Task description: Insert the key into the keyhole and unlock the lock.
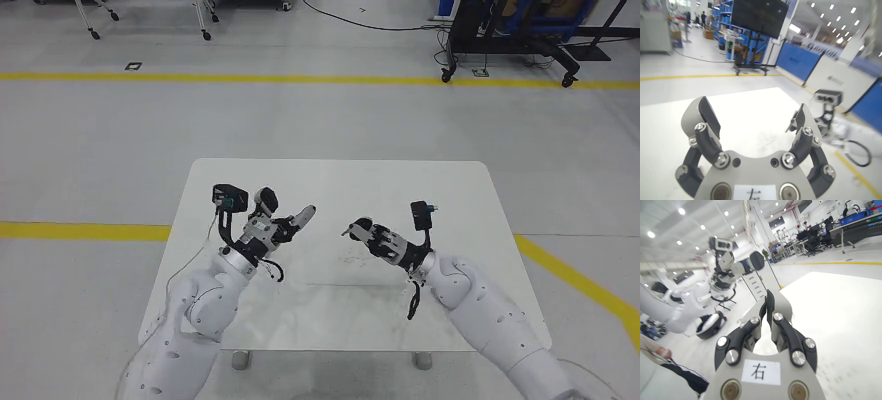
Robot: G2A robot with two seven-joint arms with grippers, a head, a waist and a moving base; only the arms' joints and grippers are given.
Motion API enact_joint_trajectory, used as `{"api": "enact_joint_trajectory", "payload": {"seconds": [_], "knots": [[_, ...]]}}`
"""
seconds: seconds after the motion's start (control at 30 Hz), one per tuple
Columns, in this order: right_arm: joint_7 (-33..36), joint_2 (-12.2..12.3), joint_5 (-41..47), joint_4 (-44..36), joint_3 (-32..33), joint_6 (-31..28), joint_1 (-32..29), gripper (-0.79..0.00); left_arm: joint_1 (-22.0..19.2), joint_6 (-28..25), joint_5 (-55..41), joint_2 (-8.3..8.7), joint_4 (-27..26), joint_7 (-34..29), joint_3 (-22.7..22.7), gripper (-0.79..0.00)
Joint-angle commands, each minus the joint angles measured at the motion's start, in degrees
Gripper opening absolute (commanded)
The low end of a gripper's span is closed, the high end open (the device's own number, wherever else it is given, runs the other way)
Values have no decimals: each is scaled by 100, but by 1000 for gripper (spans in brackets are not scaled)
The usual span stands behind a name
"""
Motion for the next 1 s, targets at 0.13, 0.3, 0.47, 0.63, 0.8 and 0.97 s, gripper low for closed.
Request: {"api": "enact_joint_trajectory", "payload": {"seconds": [0.13, 0.3, 0.47, 0.63, 0.8, 0.97], "knots": [[1453, 69, 2623, -132, -193, 9, 174, -785, -353, -352, -2564, -16, 504, -1299, 101, -71], [2321, 50, 3748, 5, -250, 9, 284, -785, -559, -419, -2608, -1, 699, -1807, 263, -382], [2975, -67, 4459, 309, -456, 9, 421, -785, -661, -434, -2582, -14, 794, -1859, 467, -409], [3393, -210, 4914, 670, -616, 9, 604, -785, -720, -430, -2564, -20, 858, -1809, 568, -425], [3755, -309, 5238, 881, -605, 9, 688, -785, -752, -437, -2546, -10, 896, -1791, 587, -502], [3966, -392, 5325, 1040, -536, 9, 722, -785, -774, -447, -2577, -3, 917, -1820, 628, -526]]}}
